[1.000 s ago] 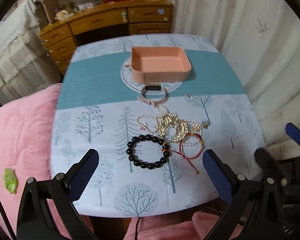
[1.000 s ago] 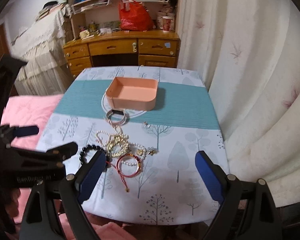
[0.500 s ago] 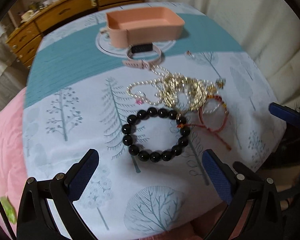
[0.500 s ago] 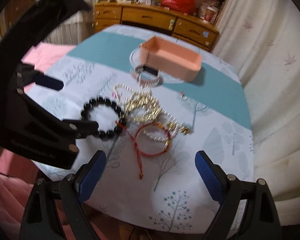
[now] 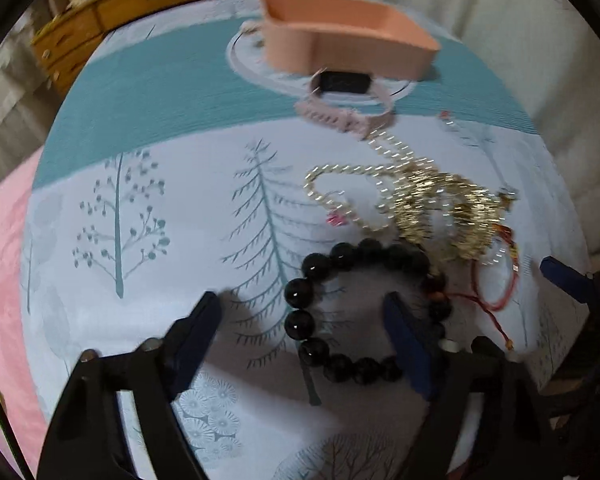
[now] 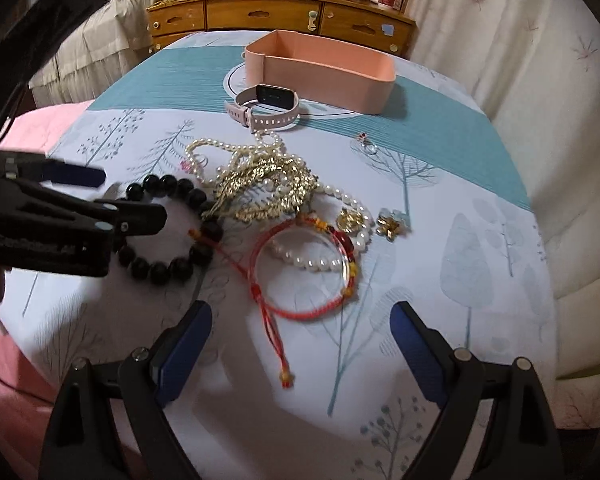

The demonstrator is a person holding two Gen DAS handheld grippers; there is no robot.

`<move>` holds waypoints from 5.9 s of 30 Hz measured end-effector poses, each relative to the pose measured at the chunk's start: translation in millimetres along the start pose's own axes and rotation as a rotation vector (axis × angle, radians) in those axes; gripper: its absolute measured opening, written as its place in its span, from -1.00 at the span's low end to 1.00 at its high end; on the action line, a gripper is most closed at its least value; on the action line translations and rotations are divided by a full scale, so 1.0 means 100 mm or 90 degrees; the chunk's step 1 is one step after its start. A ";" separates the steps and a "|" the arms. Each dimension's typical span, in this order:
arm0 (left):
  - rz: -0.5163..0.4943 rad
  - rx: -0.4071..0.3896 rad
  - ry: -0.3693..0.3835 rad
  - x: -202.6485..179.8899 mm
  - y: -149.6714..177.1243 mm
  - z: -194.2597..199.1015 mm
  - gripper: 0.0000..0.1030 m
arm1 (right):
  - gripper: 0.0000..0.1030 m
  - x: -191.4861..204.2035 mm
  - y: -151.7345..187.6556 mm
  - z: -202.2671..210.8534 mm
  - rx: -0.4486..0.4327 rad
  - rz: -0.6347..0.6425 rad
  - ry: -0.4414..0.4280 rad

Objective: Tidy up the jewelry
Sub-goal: 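Grasp the black bead bracelet with the left tool while the right tool grasps the red string bracelet, then carry both bracelets into the pink tray and open both tools, then lower the left tool onto the gold hair comb and close it, then carry the gold hair comb into the pink tray and open the left tool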

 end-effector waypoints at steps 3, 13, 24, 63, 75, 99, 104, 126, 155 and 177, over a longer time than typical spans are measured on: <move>-0.020 -0.014 -0.038 -0.03 -0.01 -0.01 -0.03 | 0.77 0.02 -0.07 -0.09 -0.006 0.018 -0.004; -0.040 0.010 -0.068 -0.21 0.01 0.04 -0.75 | 0.22 -0.11 -0.14 -0.20 0.017 0.001 -0.071; -0.024 -0.006 -0.069 -0.23 -0.03 0.41 -0.75 | 0.21 -0.15 -0.19 -0.04 0.041 0.045 -0.145; -0.002 -0.251 0.013 -0.25 -2.47 0.44 -0.68 | 0.25 -0.77 -2.28 -0.44 -0.175 -0.020 -0.111; 0.012 -0.212 -0.008 -0.14 -2.25 0.35 0.22 | 0.41 -0.88 -2.00 -0.61 -0.116 -0.073 -0.122; -0.034 -0.086 0.047 -0.07 -0.76 0.47 0.58 | 0.40 -0.71 -0.54 0.23 -0.102 -0.189 -0.104; -0.092 -0.026 0.080 -0.33 -0.42 0.37 0.62 | 0.40 -0.54 -0.30 0.21 -0.085 -0.080 -0.042; 0.037 0.032 0.131 -0.79 -0.13 -0.08 0.63 | -0.14 -0.62 0.04 0.02 -0.075 0.109 0.014; 0.035 -0.034 0.044 -1.13 -0.40 -0.37 0.32 | -0.62 -0.75 -0.36 -0.34 -0.086 0.040 -0.097; -0.001 -0.045 0.085 -1.04 -0.30 -0.14 -0.44 | -0.62 -0.88 -0.40 -0.22 -0.092 -0.036 -0.092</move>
Point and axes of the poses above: each gripper's, at about its wrist camera, not at the fingertips, and z roughly against the way its jaws point, x to its left, y to its underside, the point moved 4 cm from there along -z, roughly the way its jaws point, and after that the axes turned 1 degree about -x, right-handed, at the moved point
